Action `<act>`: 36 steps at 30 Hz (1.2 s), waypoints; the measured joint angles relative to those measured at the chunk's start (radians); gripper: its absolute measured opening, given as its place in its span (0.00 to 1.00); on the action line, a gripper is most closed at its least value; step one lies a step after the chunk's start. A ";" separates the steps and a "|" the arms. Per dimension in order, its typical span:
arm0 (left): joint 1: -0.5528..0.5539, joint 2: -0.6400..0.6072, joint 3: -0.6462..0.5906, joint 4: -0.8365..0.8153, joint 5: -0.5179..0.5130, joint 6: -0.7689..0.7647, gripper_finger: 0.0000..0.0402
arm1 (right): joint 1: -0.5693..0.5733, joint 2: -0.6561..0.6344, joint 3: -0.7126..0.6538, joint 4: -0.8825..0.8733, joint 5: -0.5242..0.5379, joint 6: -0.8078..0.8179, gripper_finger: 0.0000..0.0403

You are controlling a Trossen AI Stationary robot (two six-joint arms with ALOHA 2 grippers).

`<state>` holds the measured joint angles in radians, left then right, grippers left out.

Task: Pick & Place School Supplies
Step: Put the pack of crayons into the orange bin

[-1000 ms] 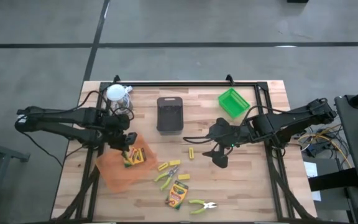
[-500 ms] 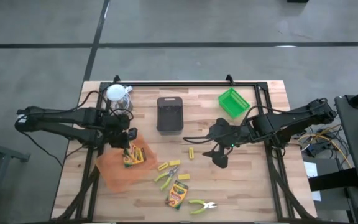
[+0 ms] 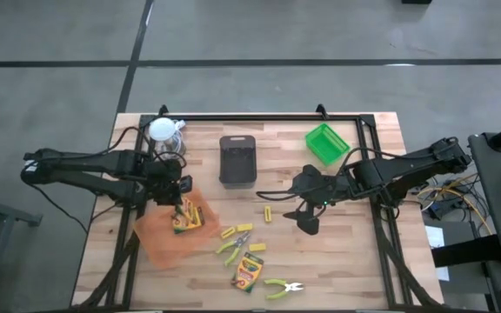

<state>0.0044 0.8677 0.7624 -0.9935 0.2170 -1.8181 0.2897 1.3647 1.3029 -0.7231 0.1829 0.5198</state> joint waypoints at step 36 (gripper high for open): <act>0.000 0.003 0.001 0.001 -0.040 0.028 0.16 | 0.000 0.000 0.000 0.000 0.001 0.000 0.88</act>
<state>0.0044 0.8711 0.7631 -0.9921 0.1768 -1.7904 0.2897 1.3647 1.3029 -0.7227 0.1837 0.5201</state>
